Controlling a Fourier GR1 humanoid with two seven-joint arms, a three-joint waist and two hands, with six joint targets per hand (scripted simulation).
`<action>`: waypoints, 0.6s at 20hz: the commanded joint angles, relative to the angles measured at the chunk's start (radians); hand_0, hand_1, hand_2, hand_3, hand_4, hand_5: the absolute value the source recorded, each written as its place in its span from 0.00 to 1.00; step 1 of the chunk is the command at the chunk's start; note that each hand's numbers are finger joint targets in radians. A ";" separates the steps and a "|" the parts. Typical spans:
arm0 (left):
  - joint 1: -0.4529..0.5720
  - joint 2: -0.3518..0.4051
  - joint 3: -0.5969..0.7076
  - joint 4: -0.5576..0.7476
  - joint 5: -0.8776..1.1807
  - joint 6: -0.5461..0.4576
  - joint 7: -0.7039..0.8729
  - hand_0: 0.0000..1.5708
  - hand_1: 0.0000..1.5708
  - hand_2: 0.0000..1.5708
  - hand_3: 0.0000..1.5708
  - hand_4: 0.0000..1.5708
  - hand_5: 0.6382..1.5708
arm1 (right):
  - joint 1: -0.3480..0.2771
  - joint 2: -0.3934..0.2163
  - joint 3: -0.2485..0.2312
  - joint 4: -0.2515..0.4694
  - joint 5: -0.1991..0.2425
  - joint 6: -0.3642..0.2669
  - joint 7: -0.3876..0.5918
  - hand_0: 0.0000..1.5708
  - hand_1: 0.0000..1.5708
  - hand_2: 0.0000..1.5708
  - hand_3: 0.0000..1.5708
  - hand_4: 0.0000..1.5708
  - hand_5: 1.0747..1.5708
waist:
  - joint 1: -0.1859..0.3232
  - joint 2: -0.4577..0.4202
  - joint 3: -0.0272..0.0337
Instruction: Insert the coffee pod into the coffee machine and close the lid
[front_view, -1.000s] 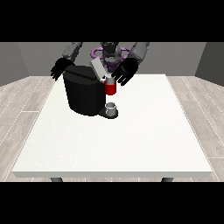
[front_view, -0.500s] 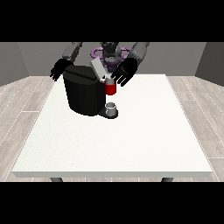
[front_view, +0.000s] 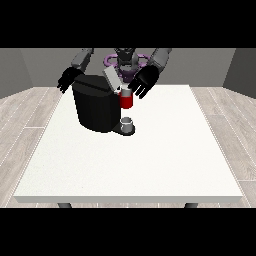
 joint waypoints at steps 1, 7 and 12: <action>-0.038 0.018 -0.003 -0.003 -0.005 -0.044 0.016 0.65 0.65 0.69 0.58 0.23 1.00 | -0.009 -0.002 -0.011 0.043 -0.007 0.009 -0.025 0.00 0.00 0.00 0.00 0.26 1.00 | 0.014 0.010 -0.0001; -0.016 0.080 -0.030 0.043 -0.056 -0.061 -0.047 0.00 0.00 0.00 0.00 0.00 1.00 | -0.017 0.010 0.041 -0.056 0.025 -0.014 0.057 0.00 0.00 0.00 0.00 0.22 1.00 | -0.036 0.024 -0.0008; -0.004 0.039 -0.038 0.016 -0.068 -0.042 -0.024 0.00 0.00 0.00 0.00 0.00 1.00 | 0.004 0.006 0.006 -0.007 0.009 -0.013 0.006 0.00 0.00 0.00 0.00 0.24 1.00 | -0.009 0.005 -0.0004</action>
